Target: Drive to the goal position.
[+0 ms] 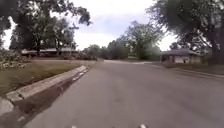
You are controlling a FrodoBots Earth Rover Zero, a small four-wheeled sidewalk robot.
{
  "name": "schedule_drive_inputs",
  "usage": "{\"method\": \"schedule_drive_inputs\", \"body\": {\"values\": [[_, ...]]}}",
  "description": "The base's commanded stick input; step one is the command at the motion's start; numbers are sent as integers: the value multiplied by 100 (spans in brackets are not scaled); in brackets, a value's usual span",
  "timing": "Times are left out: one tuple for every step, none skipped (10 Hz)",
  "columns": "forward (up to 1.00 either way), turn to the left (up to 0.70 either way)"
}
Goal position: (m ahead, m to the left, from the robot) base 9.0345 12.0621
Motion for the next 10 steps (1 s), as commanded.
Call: {"method": "schedule_drive_inputs", "body": {"values": [[70, 0], [70, 0], [70, 17], [70, 35], [70, 33], [70, 17], [70, 1], [70, 0], [70, 0], [70, 0]]}}
